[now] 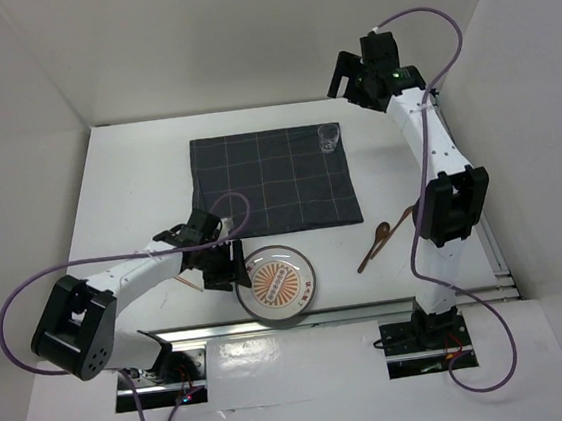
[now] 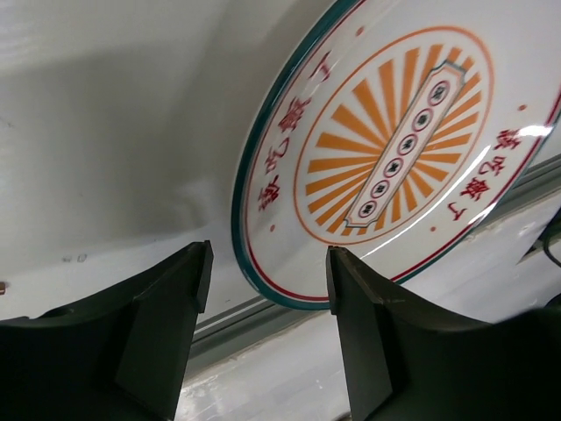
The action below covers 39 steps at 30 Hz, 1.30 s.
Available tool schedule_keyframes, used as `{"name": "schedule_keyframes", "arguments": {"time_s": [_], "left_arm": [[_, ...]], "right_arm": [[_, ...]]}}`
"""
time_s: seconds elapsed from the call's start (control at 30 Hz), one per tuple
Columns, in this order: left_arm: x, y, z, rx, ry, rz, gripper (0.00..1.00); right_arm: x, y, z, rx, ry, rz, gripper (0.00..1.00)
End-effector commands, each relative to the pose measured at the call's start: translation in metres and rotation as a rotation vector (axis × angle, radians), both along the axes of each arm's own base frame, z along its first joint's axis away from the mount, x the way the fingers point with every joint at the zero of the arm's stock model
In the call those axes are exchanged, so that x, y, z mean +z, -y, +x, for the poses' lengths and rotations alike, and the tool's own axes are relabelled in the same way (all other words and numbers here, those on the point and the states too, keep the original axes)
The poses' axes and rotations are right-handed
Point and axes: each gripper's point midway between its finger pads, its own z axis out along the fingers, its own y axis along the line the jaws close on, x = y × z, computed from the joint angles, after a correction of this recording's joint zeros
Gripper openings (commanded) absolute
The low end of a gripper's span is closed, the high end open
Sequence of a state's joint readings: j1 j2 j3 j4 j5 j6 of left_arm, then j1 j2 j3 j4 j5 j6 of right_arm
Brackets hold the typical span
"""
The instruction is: Set the dinner table for one person
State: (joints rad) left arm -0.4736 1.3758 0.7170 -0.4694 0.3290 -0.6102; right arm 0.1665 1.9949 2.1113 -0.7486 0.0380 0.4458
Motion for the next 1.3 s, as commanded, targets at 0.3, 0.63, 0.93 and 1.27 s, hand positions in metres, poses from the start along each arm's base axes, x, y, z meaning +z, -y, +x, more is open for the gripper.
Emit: {"name": "schedule_keyframes", "arguments": {"time_s": [0.3, 0.63, 0.93, 1.27], "left_arm": [[-0.014, 0.015, -0.006, 0.078, 0.027, -0.129, 0.38], [0.085, 0.012, 0.031, 0.079, 0.174, -0.082, 0.00], [0.163, 0.014, 0.128, 0.210, 0.311, -0.116, 0.00], [0.122, 0.024, 0.256, 0.304, 0.252, -0.228, 0.00]], "right_arm": [[0.016, 0.007, -0.046, 0.006, 0.020, -0.065, 0.99], [0.015, 0.052, -0.109, -0.100, -0.032, -0.164, 0.99], [-0.034, 0.092, -0.189, -0.183, -0.154, -0.099, 0.99], [-0.060, 0.093, -0.235, -0.169, -0.247, -0.068, 0.99]]}}
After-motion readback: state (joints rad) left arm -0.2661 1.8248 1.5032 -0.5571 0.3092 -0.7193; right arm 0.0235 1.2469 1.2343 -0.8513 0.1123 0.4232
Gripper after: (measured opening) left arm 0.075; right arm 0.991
